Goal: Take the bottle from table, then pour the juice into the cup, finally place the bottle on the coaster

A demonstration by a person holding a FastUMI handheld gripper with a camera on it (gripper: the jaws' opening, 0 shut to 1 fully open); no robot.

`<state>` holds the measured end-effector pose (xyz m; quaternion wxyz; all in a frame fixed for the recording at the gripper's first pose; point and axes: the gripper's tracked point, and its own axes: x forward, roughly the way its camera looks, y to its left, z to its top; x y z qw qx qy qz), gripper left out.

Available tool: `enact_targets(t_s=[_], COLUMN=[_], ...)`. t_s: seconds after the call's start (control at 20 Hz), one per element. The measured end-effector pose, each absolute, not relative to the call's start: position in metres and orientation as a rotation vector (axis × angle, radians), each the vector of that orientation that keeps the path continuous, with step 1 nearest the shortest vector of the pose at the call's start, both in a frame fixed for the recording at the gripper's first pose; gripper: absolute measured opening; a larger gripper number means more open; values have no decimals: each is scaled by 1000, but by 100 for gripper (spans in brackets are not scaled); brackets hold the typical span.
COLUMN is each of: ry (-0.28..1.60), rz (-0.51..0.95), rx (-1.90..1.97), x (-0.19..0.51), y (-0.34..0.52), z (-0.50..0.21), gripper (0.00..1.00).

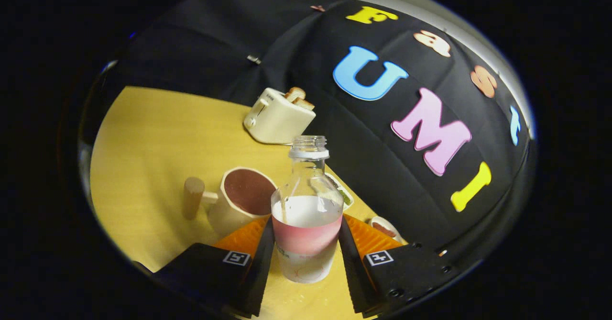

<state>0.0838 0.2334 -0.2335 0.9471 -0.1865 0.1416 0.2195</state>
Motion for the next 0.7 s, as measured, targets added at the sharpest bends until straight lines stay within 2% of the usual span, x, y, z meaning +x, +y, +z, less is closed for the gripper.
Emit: enact_targets(t_s=[0.3,0.7], ry=[257,163], rz=[413,338], rx=[-22,257], x=[110,170], y=[208,172], z=[-210,-194], gripper=[72,73])
